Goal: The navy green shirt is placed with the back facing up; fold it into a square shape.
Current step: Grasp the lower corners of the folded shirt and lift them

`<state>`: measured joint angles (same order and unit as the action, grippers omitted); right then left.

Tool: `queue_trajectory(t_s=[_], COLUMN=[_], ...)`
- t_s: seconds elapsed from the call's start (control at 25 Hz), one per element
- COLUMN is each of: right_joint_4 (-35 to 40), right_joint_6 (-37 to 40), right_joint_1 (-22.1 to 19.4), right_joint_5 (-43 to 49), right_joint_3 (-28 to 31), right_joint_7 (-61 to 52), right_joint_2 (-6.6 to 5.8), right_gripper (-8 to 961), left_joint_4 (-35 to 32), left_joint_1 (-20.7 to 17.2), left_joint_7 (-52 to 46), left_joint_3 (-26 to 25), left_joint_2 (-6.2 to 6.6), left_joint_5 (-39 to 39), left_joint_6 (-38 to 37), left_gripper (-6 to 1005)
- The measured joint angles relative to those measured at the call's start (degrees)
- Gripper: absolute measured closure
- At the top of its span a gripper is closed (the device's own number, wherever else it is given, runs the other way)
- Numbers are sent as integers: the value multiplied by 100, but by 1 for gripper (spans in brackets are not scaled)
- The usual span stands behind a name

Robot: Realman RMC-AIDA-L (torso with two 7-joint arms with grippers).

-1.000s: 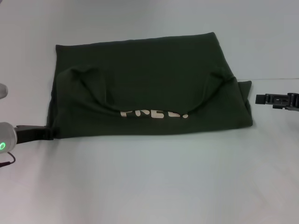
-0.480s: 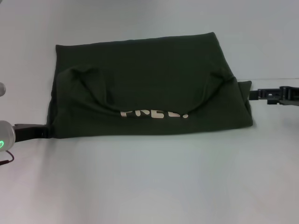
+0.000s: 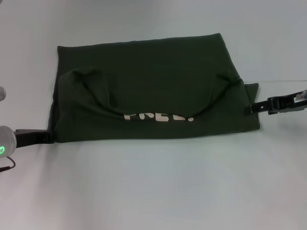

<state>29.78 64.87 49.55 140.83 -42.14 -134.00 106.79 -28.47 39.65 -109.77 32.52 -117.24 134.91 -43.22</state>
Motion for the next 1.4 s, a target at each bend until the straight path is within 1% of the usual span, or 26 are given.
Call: queue_trajectory(t_s=[0.04,0.24,0.52,0.72,1.16,1.4], right_joint_4=[-8,-91,-557,-698,-702,-713], right_joint_6=[-126,-704,-1580,-1910,-2068,-2181], right_joint_1=[7,-15,-11,16,19,15], right_joint_5=[59,108,119,123,129,129], right_joint_3=[-3,-119,-213,-219,-233,-233], right_joint_7=[-8,-12,145,302,393,463], right_joint_2=[53,226,369,526,646,674], right_gripper=[61,63,66,69,74,133], left_joint_4=[0,0,0,-1,-1,-1], left_joint_1=[-3,-11,-11,-8,-1,7], left_joint_7=[-9,-39,-82,-89,-97,-97], left_joint_3=[0,0,12,27,36,35], left_joint_2=[-1,-7,-9,-10,-9,-9], left_joint_5=[1,10,16,18,18,18], left_joint_6=[2,-4,-21,-27,-29,-37], left_gripper=[993,992,992,992,993,992])
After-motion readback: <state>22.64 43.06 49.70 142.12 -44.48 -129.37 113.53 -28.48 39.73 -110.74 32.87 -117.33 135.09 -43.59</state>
